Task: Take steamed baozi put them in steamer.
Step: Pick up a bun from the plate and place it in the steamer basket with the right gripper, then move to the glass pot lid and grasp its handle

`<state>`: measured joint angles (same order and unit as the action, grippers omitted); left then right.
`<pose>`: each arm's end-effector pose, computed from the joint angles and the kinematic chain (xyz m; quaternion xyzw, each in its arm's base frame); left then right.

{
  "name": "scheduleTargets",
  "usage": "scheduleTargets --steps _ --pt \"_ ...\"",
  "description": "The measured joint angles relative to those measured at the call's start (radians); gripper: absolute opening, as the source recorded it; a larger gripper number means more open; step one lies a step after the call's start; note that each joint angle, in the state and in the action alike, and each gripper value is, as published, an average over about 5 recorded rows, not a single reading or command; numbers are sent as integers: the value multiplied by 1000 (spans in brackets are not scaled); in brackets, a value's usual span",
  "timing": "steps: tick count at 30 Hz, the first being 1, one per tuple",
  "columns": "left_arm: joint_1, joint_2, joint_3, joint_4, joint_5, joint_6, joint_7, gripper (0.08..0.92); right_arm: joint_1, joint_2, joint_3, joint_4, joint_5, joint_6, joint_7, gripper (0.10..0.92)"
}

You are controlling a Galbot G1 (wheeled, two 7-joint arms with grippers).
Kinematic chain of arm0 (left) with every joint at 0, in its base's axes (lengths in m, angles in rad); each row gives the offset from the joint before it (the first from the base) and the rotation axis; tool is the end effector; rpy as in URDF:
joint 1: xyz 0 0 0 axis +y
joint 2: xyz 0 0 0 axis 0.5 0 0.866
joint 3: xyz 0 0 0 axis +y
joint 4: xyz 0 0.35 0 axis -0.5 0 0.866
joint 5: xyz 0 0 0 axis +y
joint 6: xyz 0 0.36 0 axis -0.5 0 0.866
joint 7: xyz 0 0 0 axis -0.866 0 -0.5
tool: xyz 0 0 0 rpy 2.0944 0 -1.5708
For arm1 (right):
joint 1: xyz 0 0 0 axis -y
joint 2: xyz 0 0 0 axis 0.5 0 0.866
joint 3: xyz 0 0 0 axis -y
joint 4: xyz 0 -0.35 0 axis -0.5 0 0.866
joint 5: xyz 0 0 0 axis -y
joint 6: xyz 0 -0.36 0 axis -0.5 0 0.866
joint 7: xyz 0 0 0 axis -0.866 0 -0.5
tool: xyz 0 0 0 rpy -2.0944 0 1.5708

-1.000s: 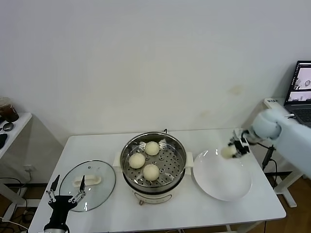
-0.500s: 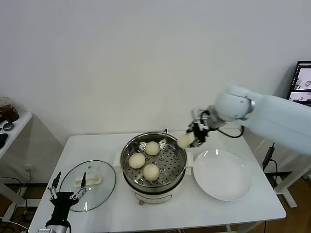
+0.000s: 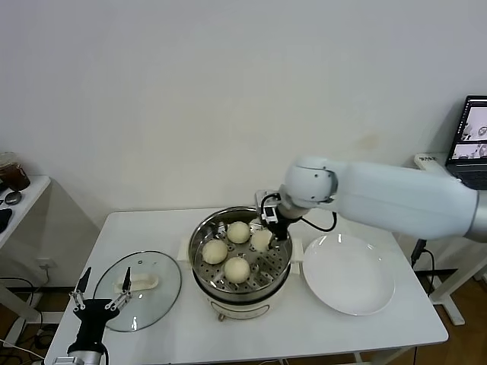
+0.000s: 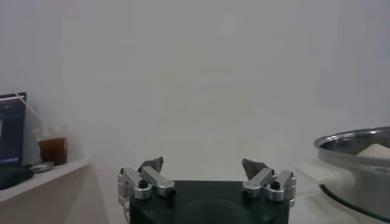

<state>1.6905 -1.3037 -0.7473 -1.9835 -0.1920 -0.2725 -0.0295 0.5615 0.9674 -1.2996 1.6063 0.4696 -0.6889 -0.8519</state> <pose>0.1499 0.1248 -0.3361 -0.0423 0.9951 0.0792 0.0415 0.4784 0.0955 -0.0718 0.5320 -0.5531 0.5451 0.3374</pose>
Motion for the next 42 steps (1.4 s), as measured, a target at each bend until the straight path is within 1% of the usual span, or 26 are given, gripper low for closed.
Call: scheduleTargets --steps 9,11,14,20,23,30,34,38,42 --pt "-4 -1 1 1 -1 1 0 823 -68 57 7 -65 -42 -20 20 518" --pt "-5 -1 1 1 -1 1 0 823 -80 65 10 -76 -50 -23 24 529" --pt "-4 -1 1 1 -2 1 0 823 -95 71 16 -86 -57 -26 30 590" --pt "-3 -2 0 0 -2 1 0 823 -103 70 30 -88 -56 -31 34 761" --pt "-2 -3 0 -1 -2 1 0 823 -98 64 39 -78 -49 -33 32 811" --pt "-2 -4 1 -3 -1 1 1 823 -61 17 69 -17 -30 -35 26 823" --pt "-1 -5 2 -7 -4 1 -1 823 -61 -33 111 32 -16 -30 56 823" --pt "2 -5 -2 -9 -6 1 -4 823 -103 -100 183 89 22 -7 147 823" --pt "6 -5 -8 -9 -8 1 -5 823 -215 -187 304 153 52 48 283 823"
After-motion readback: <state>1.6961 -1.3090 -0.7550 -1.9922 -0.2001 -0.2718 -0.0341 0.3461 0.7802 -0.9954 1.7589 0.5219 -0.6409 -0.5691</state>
